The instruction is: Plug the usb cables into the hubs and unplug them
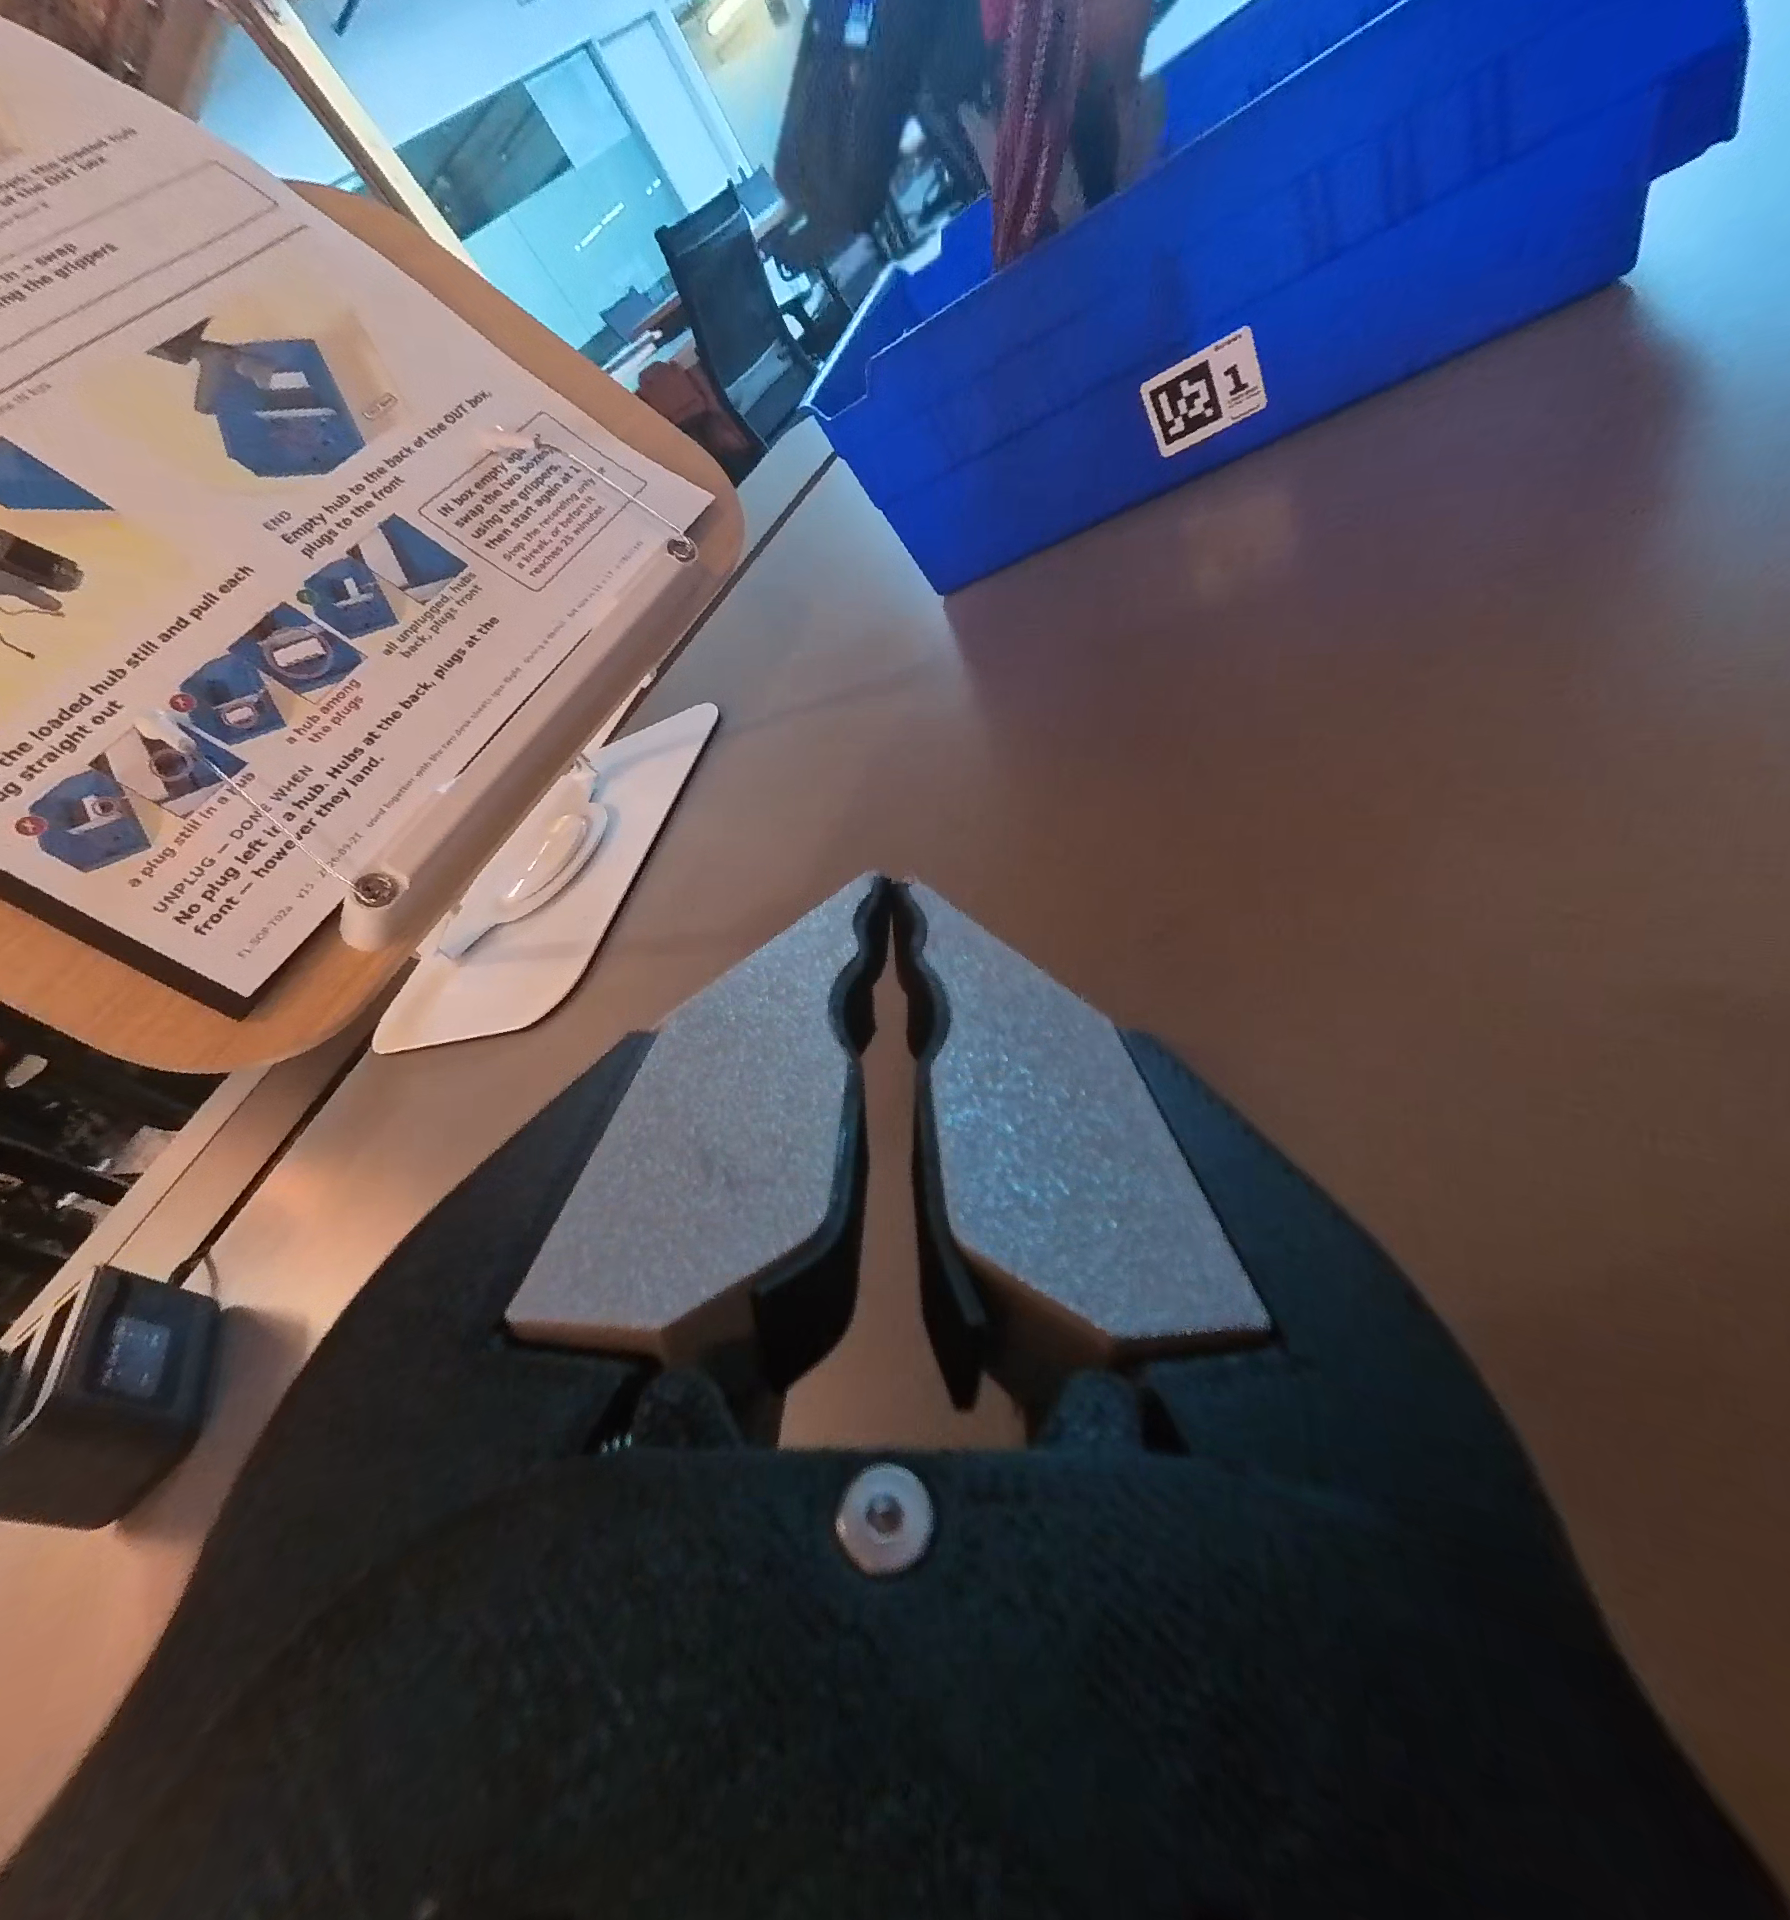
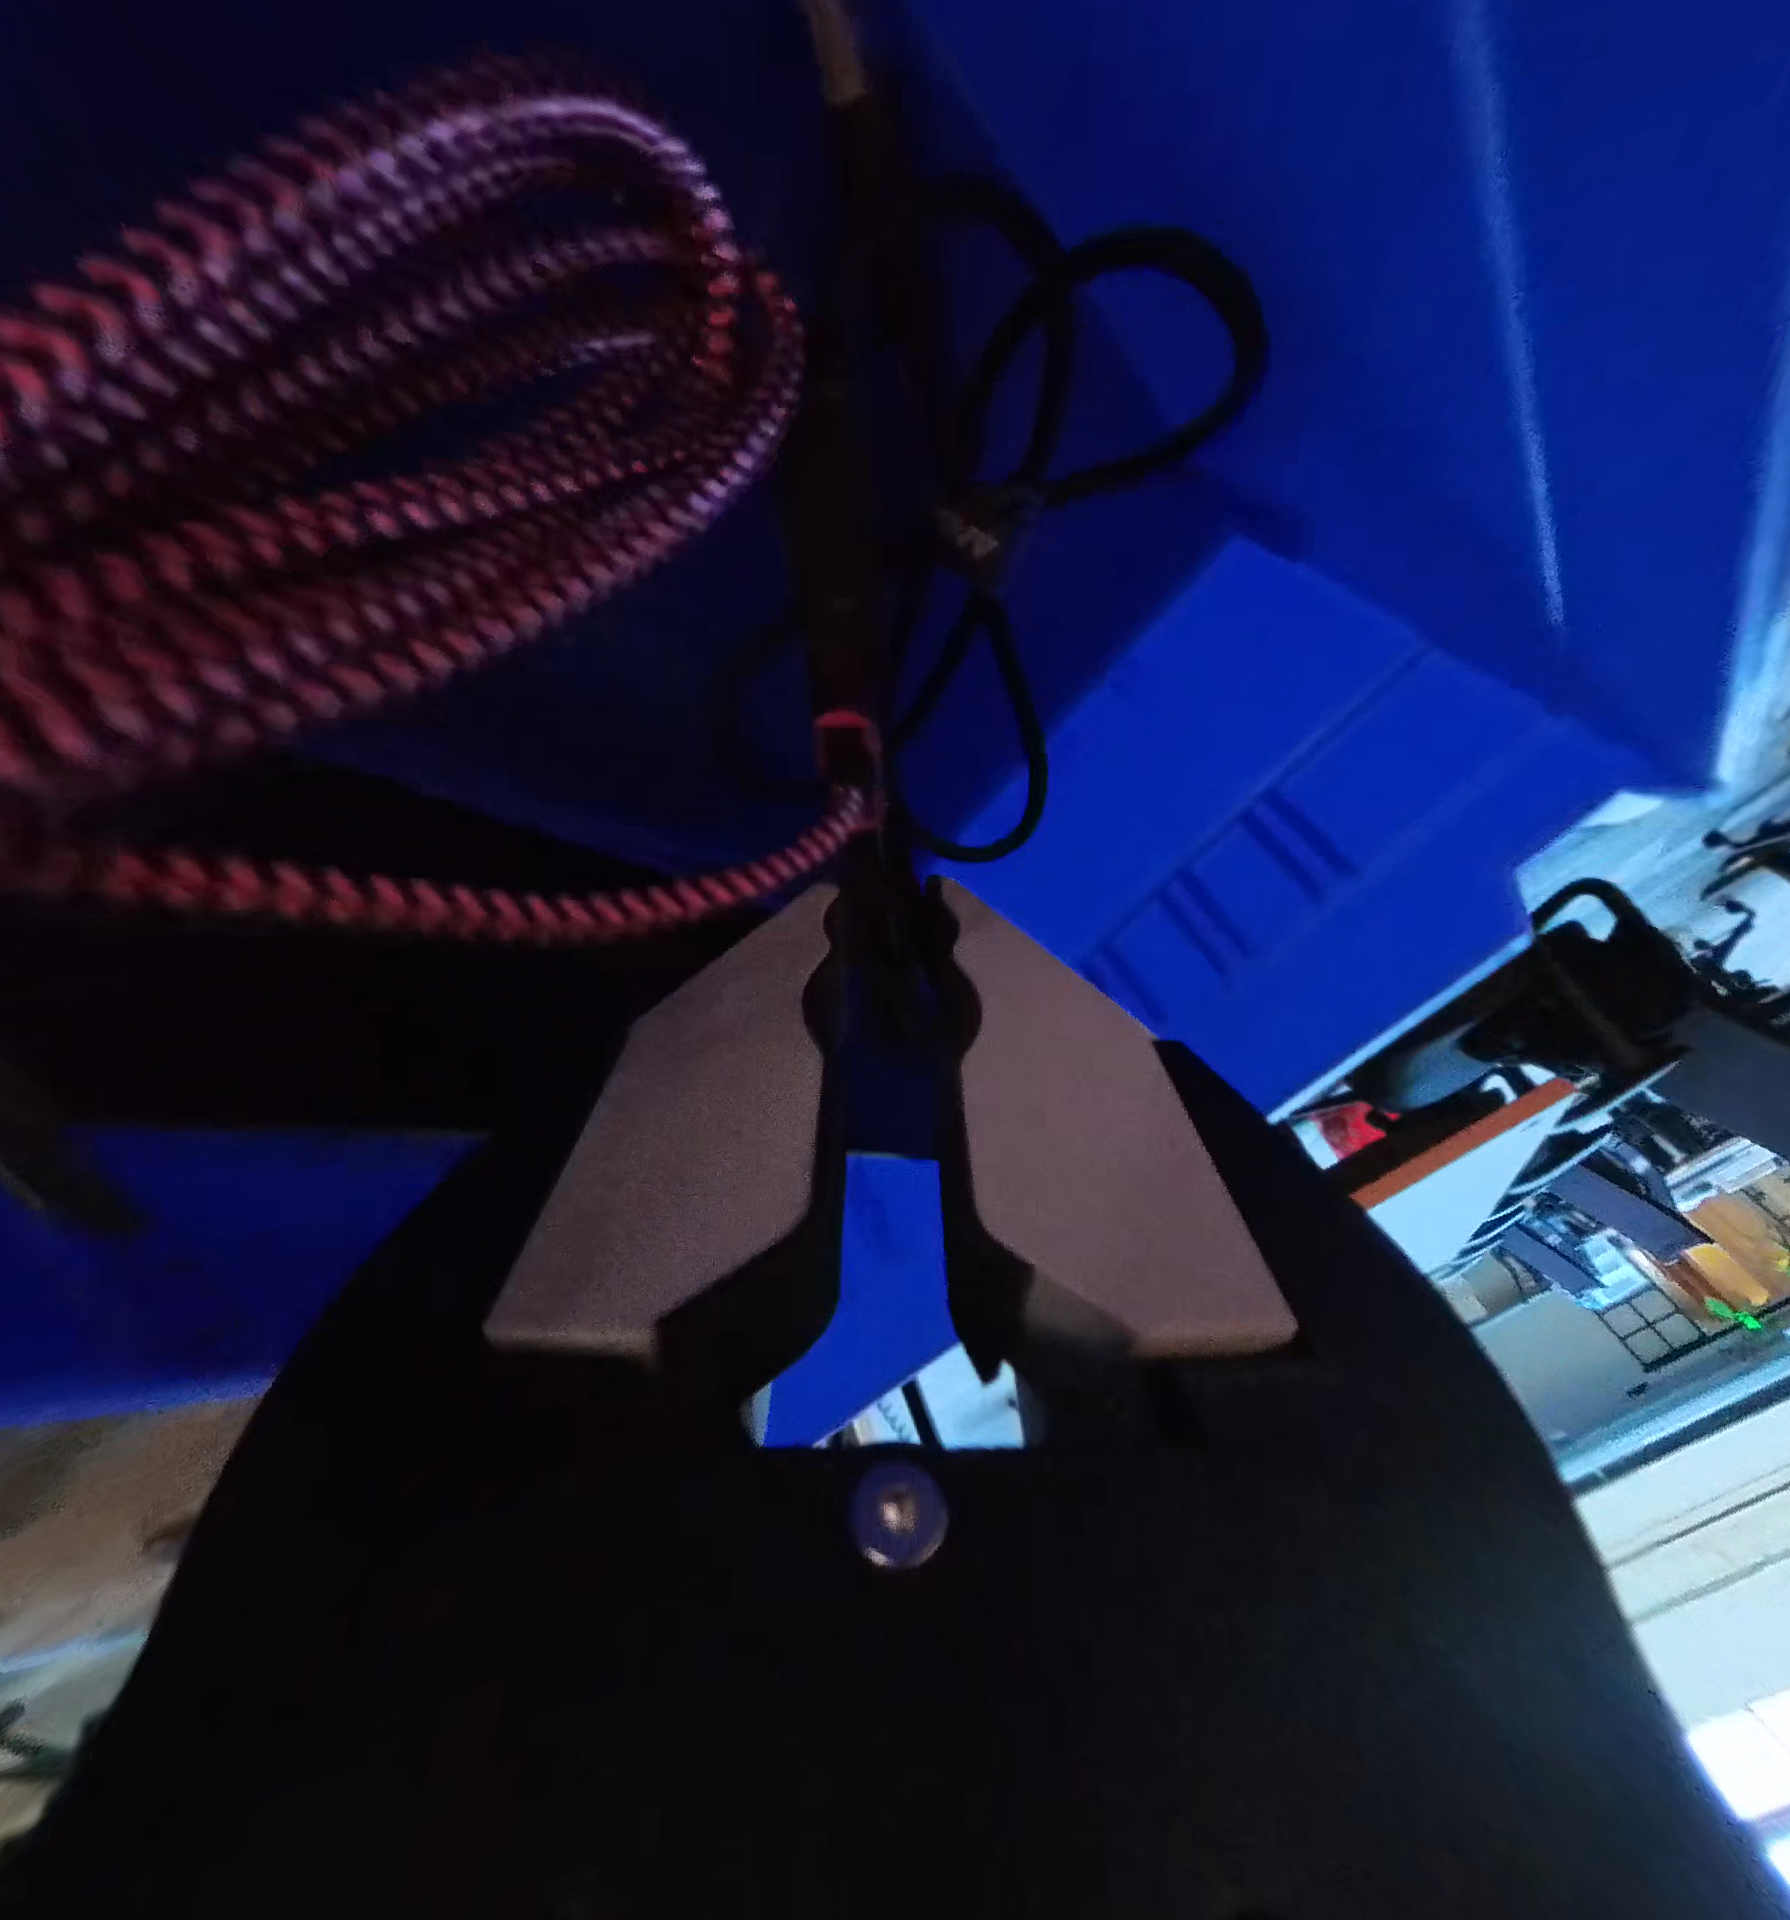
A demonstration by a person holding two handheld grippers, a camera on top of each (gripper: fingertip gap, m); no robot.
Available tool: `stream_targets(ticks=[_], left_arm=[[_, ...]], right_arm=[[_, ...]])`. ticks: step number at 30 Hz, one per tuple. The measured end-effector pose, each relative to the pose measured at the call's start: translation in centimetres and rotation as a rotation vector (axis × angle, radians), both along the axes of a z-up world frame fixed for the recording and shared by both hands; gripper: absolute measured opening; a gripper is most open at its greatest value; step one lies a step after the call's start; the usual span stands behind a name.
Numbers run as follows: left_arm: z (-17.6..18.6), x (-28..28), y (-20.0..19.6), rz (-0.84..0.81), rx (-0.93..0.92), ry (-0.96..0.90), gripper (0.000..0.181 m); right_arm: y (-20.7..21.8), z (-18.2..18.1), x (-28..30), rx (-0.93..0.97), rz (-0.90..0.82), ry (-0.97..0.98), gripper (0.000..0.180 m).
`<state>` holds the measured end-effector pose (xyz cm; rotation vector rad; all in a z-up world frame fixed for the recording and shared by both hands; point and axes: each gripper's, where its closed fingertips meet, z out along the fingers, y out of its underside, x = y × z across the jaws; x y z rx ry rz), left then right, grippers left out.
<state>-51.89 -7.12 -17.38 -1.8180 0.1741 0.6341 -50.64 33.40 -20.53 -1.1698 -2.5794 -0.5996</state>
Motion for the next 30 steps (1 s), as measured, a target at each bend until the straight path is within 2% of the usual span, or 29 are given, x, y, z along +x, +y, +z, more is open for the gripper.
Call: stream_targets(ticks=[4, 7, 13, 15, 16, 18, 19, 25, 27, 30], left_arm=[[0.0, -0.2, -0.1, 0.008, 0.002, -0.004, 0.0], [0.0, -0.2, -0.1, 0.011, 0.004, -0.005, 0.0], [0.0, -0.2, -0.2, 0.016, 0.005, -0.004, 0.0], [0.0, -0.2, -0.3, 0.017, 0.006, -0.004, 0.0], [0.0, -0.2, -0.3, 0.018, 0.006, -0.004, 0.0], [0.0, -0.3, -0.3, 0.021, 0.006, -0.006, 0.0], [0.0, -0.3, -0.3, 0.022, 0.005, -0.008, 0.0], [0.1, -0.4, -0.3, 0.026, 0.012, -0.012, 0.0], [0.1, -0.5, -0.3, 0.029, 0.013, -0.015, 0.0], [0.1, -0.6, -0.3, 0.036, 0.012, -0.009, 0.0]], right_arm=[[0.6, 1.4, 0.2, -0.088, -0.108, 0.094, 0.023], [0.8, 2.0, 1.0, -0.148, -0.154, 0.117, 0.04], [2.5, 5.3, 1.8, -0.11, -0.14, 0.264, 0.044], [0.2, 6.6, 1.9, -0.228, -0.073, 0.335, 0.035], [-2.0, 7.1, 2.3, -0.35, -0.027, 0.348, 0.033], [-6.8, 8.4, 3.8, -0.588, 0.106, 0.358, 0.035], [-8.0, 9.1, 4.6, -0.637, 0.162, 0.374, 0.038], [-11.3, 10.1, 8.8, -0.726, 0.333, 0.442, 0.06], [-12.7, 10.7, 7.4, -0.723, 0.391, 0.557, 0.062], [-14.3, 10.4, 5.1, -0.756, 0.33, 0.591, 0.055]])
